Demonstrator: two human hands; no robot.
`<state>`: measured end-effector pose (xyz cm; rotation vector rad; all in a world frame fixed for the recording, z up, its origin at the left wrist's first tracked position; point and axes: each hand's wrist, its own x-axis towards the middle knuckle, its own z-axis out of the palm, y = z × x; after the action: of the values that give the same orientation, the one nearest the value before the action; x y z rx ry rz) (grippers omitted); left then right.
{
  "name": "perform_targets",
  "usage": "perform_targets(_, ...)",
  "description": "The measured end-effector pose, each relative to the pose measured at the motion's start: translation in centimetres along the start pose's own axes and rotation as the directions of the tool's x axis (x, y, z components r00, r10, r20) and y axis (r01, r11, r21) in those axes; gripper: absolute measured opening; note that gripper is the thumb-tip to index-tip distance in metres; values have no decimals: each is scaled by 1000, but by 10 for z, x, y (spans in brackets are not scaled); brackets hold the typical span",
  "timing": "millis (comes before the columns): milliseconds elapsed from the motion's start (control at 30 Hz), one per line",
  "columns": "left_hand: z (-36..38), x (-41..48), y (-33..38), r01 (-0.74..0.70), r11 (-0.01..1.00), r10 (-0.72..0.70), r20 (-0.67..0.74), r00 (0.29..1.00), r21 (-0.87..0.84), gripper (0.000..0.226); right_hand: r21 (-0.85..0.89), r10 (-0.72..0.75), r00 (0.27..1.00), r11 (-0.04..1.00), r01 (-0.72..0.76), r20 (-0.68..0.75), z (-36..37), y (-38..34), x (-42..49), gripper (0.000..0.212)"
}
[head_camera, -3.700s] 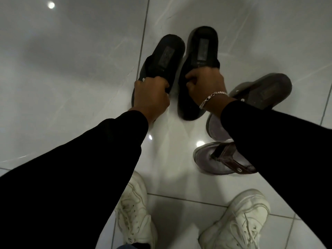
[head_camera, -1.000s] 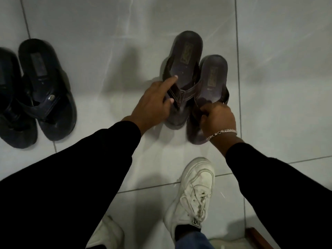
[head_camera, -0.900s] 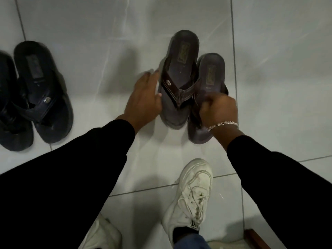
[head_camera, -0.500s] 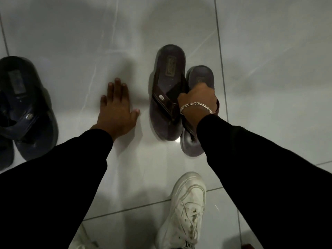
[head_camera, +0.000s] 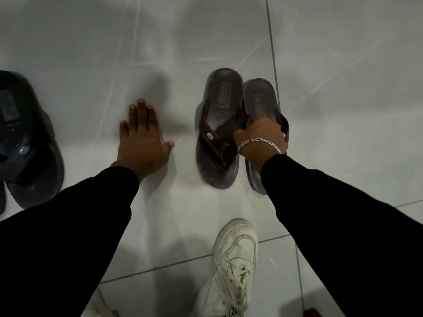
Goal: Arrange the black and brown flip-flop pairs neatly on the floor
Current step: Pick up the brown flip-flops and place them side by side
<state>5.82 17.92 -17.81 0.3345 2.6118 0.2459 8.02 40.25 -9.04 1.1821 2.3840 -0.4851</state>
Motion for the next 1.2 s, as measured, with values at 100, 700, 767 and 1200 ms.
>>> perform_targets(100, -1, 1, 0, -1, 1000, 1, 7, 1000, 1, 96, -20, 40, 999, 999, -40, -3, 0, 3, 0, 41)
perform_targets(700, 5, 2, 13, 24, 1000, -24, -48, 999, 4, 90, -70, -78, 983, 995, 68, -165, -20, 3, 40, 37)
perform_targets(767, 4, 3, 15, 5, 1000, -5, -36, 999, 7, 89, -82, -87, 983, 994, 74, -162, -21, 4, 41, 36)
perform_targets(1200, 18, 13, 44, -8, 1000, 7, -131, 991, -6, 87, -81, -9, 978, 997, -8, -208, -46, 31, 79, 43)
